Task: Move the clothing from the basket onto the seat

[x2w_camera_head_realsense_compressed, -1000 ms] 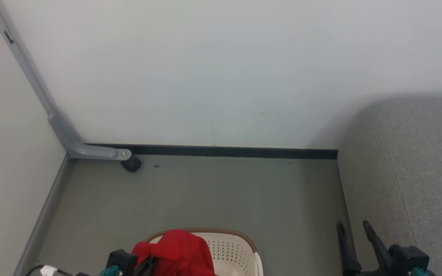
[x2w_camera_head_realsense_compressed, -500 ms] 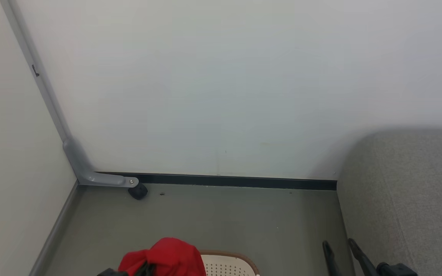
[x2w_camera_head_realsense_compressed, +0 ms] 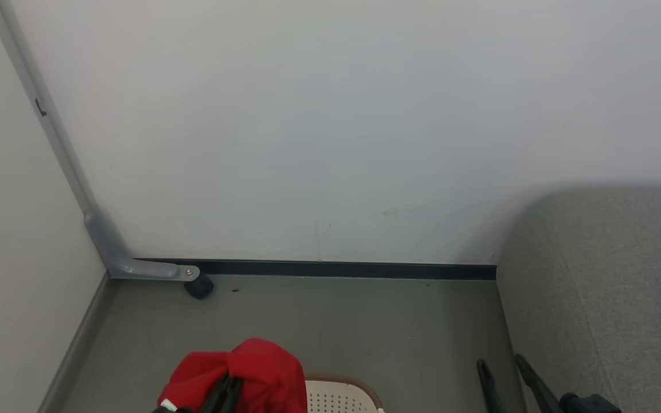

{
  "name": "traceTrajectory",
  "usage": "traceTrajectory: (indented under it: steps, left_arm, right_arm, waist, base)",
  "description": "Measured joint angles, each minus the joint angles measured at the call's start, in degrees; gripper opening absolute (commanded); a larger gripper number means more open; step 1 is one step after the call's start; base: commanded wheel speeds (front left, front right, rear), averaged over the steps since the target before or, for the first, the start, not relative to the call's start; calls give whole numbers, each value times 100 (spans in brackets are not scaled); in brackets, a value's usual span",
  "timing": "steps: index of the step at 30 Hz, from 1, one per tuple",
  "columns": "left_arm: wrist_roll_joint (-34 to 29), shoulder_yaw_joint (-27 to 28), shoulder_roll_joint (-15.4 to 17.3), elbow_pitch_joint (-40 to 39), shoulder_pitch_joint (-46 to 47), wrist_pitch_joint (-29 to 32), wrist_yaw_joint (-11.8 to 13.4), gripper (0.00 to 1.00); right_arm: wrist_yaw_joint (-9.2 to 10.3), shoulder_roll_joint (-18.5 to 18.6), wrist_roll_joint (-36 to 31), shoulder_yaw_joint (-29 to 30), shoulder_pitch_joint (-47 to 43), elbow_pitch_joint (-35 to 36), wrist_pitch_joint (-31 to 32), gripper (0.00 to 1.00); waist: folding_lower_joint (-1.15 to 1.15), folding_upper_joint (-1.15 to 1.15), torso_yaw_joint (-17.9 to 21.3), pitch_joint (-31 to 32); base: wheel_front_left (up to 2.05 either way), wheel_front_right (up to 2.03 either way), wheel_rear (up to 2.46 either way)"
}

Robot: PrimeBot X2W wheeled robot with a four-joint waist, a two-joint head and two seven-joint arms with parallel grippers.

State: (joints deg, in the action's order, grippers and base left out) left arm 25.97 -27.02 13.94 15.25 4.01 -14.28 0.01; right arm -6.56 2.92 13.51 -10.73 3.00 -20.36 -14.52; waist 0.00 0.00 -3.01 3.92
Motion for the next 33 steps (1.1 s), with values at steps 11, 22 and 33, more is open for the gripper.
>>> traceTrajectory:
  steps: [11,22,33]
  left_arm:
    - [-256,235,-78,-836,-125,0,-171,0]
    - [-495,275,-136,-1344,-108,-1,-466,0]
    - [-647,59,-90,-1483,96,-1,-664,0]
  right_arm:
    - [-34,1,0,-207,-1,53,0,100]
    - [-49,398,-36,-1505,162,525,0,100]
    - [-51,1160,-156,-3027,834,894,-1,100]
  waist:
    - [0,0,82,-76]
    - [0,0,124,-161]
    - [0,0,140,-185]
  base:
    - [0,0,0]
    - [0,0,0]
    - [0,0,0]
